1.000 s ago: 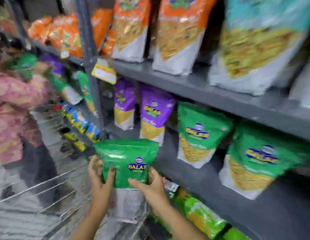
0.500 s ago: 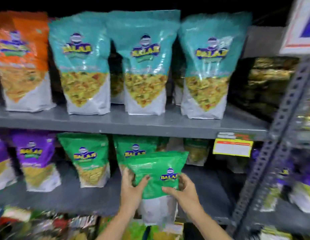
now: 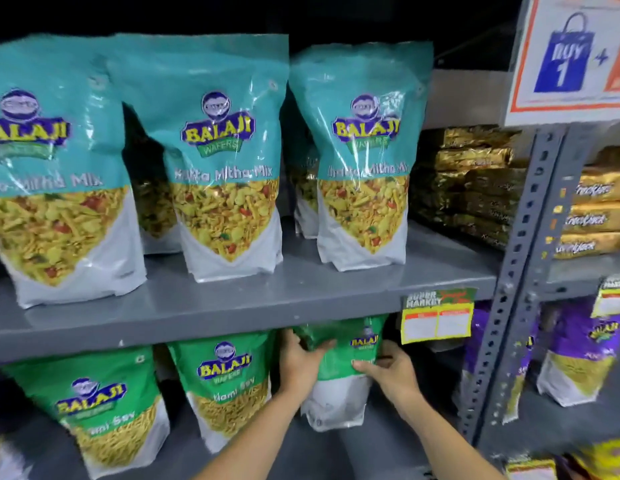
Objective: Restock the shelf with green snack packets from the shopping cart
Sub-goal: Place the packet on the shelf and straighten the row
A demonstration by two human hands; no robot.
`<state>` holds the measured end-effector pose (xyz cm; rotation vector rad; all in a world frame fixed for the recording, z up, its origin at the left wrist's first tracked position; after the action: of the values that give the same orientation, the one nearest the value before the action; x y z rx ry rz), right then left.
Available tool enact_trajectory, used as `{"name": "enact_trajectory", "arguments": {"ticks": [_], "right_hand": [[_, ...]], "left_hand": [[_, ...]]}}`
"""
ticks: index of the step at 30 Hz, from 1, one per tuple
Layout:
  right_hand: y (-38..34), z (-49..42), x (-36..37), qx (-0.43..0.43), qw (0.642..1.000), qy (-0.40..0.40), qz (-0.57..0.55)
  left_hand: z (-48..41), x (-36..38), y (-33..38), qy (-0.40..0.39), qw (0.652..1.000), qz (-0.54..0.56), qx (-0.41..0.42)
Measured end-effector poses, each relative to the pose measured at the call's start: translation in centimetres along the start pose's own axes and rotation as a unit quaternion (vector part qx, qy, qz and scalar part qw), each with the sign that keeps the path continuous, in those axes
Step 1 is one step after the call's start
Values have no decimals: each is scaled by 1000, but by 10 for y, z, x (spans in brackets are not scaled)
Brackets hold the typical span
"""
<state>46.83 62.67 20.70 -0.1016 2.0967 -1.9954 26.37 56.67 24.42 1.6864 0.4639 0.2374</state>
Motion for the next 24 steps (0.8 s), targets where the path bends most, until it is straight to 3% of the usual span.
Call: {"name": "enact_trajectory", "arguments": {"ticks": [5,10,19,24], "right_hand": [[10,-8,3,5,1000,7,-19],[31,-15,15,79,971,-22,-223],[110,-27,35,110,960,-139,-216],[78,18,43,118,958,-89,-247]], "left_hand": [[-2,9,-3,24,998,-59,25],[54,32,-36,166,985,-52,-8],[48,57,-74,147,982,55,-109],[34,53,-87,101,979,67,-165]]}}
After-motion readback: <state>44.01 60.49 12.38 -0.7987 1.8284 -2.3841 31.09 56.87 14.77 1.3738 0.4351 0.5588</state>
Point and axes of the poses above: each hand's wrist, its own z-axis away from the middle knuckle, its own x-axis out of the palm, y = z × x, the point moved 7 cm from there along -z, towards the middle knuckle, and after that the axes turned 9 degrees about -y, right-handed, at the moved point
